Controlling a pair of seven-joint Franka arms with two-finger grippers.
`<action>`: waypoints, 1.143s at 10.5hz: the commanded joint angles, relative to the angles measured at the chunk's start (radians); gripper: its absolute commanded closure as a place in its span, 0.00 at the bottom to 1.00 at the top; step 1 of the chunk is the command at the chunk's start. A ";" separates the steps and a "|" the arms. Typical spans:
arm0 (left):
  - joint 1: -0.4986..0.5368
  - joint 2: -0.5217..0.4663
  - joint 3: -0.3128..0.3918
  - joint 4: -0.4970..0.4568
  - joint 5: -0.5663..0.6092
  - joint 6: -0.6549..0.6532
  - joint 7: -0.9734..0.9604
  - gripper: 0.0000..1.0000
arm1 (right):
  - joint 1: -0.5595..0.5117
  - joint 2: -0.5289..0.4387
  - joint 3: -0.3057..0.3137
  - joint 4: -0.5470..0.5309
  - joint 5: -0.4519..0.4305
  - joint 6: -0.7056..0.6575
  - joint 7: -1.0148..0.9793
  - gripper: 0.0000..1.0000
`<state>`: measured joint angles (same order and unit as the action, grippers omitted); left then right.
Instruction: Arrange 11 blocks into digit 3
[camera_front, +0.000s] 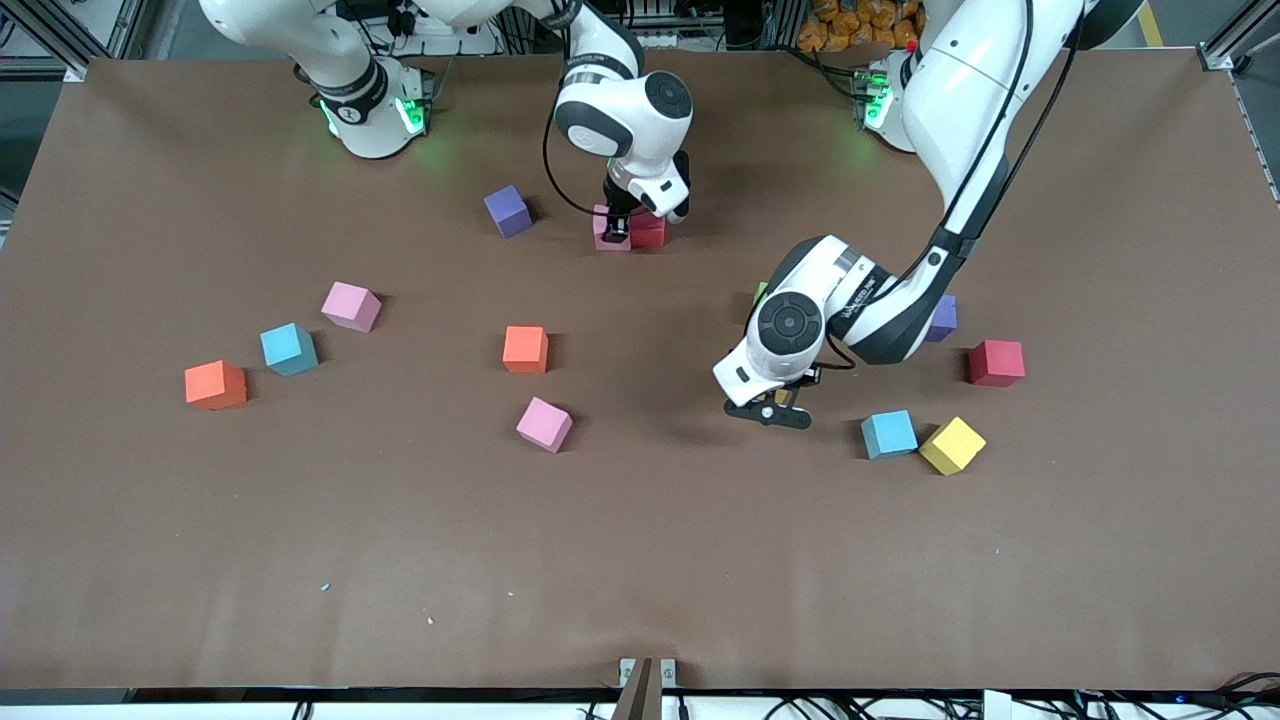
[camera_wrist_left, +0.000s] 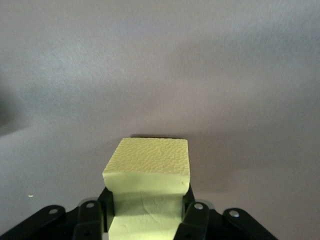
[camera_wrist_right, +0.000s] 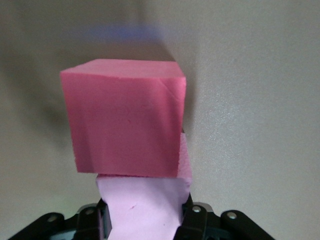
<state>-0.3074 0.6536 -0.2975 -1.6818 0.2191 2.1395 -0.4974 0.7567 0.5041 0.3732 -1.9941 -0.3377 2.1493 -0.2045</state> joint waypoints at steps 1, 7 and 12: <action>0.004 -0.029 -0.002 0.051 -0.044 -0.082 -0.015 1.00 | 0.016 0.011 -0.008 0.023 -0.011 -0.081 0.011 1.00; 0.008 -0.066 0.004 0.096 -0.049 -0.173 -0.046 0.99 | 0.024 0.014 -0.005 0.024 -0.004 -0.052 0.019 1.00; 0.044 -0.109 0.006 0.117 -0.124 -0.246 -0.081 1.00 | 0.029 0.016 -0.002 0.026 0.028 -0.032 0.019 1.00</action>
<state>-0.2698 0.5833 -0.2928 -1.5651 0.1180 1.9334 -0.5460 0.7692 0.5063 0.3753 -1.9867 -0.3299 2.1173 -0.2028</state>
